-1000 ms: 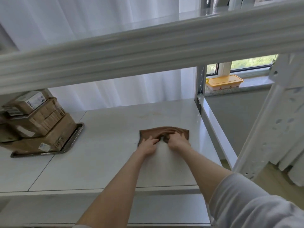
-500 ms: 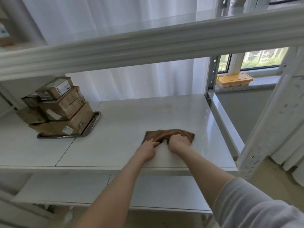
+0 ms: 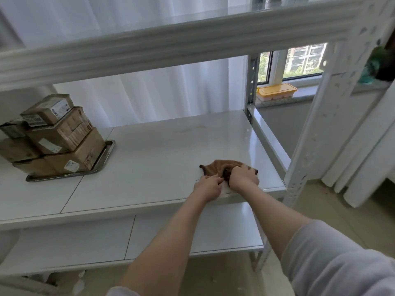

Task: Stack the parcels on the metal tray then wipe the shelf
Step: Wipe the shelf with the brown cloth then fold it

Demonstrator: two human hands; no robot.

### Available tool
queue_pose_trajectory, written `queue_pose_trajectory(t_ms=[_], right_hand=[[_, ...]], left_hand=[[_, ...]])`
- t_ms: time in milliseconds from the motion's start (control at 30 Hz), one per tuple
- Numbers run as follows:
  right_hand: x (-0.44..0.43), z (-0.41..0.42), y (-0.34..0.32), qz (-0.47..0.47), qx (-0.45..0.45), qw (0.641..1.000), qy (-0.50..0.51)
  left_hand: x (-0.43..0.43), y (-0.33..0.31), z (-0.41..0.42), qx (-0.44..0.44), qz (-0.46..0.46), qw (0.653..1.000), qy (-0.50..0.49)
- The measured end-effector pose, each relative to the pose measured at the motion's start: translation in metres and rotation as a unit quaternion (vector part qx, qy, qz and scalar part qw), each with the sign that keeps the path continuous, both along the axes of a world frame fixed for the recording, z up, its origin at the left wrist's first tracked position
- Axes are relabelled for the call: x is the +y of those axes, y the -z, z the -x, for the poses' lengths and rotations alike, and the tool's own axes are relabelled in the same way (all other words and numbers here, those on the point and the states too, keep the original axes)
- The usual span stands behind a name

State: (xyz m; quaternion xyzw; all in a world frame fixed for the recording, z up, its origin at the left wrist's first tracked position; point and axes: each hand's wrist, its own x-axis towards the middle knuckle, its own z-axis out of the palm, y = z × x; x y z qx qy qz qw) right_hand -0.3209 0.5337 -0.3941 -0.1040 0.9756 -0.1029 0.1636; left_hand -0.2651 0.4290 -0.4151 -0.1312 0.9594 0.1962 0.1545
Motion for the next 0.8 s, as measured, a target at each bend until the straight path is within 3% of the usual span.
queue_pose_trajectory(t_ms=[100, 233, 433, 633, 733, 800], right_hand=[[0.017, -0.002, -0.004, -0.029, 0.015, 0.998, 0.049], [0.009, -0.018, -0.01, -0.017, 0.015, 0.998, 0.061], [-0.057, -0.067, -0.014, 0.055, -0.027, 0.997, -0.049], [-0.111, -0.102, -0.009, 0.083, -0.122, 0.976, -0.159], [-0.117, -0.101, -0.014, 0.076, -0.235, 0.948, -0.201], [-0.117, -0.094, -0.021, 0.131, -0.296, 0.926, -0.194]], left_hand=[[0.016, 0.001, 0.0, -0.009, -0.042, 0.998, 0.037], [0.006, -0.003, -0.016, 0.052, -0.107, 0.993, -0.013], [-0.067, -0.01, -0.064, 0.073, -0.02, 0.99, -0.122], [-0.109, -0.014, -0.108, 0.021, -0.02, 0.973, -0.23], [-0.113, -0.017, -0.123, -0.008, -0.033, 0.97, -0.241], [-0.118, -0.023, -0.127, 0.009, -0.069, 0.96, -0.27]])
